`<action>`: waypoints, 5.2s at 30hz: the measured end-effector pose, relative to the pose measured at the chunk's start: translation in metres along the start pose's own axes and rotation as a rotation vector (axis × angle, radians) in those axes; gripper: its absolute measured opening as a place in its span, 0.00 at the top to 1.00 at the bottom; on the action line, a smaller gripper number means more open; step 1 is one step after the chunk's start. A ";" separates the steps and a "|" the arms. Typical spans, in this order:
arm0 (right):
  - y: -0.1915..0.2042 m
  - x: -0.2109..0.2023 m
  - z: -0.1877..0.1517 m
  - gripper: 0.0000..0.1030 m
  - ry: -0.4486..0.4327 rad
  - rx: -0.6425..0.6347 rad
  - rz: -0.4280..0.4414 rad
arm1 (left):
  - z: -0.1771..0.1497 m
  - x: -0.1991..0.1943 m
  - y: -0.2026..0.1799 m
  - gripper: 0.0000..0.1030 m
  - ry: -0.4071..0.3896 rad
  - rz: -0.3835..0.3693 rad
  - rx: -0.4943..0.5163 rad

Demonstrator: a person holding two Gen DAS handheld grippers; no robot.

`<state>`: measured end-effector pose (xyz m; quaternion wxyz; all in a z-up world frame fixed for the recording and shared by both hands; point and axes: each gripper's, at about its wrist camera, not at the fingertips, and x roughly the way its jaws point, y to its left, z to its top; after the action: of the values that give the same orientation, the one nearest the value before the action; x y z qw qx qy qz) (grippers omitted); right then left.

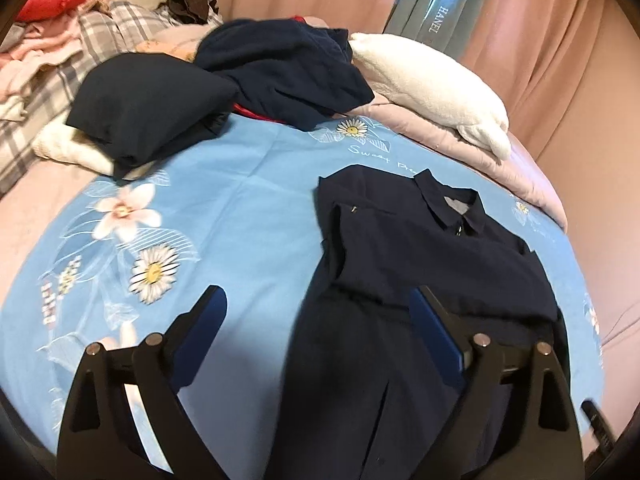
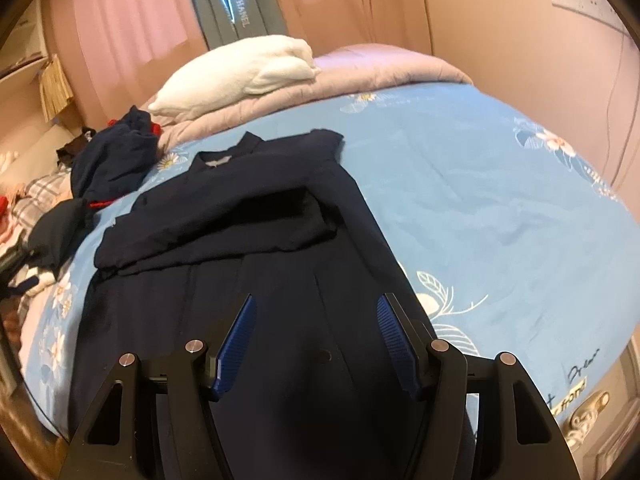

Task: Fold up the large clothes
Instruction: 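Open the left gripper and withdraw both grippers from the jacket, then move both open grippers to the jacket hem, then close both grippers on the jacket hem, then lift the hem with both grippers and fold it toward the collar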

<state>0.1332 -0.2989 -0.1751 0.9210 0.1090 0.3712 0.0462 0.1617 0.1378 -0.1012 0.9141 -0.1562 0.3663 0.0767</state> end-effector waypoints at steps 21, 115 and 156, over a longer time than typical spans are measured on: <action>0.016 -0.062 -0.008 0.06 -0.170 -0.070 0.013 | -0.111 -0.090 0.020 0.00 0.009 0.062 0.050; -0.064 -0.008 -0.094 0.38 0.292 -0.030 0.214 | -0.222 -0.034 0.048 0.50 0.500 -0.547 -0.231; -0.043 -0.153 -0.027 0.93 -0.077 0.002 0.513 | -0.152 -0.199 0.004 0.93 -0.012 -0.476 -0.031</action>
<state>0.0046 -0.3610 -0.1011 0.8924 0.2021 0.2962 0.2740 -0.0804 0.0845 -0.0683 0.9061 -0.2517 0.3126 -0.1342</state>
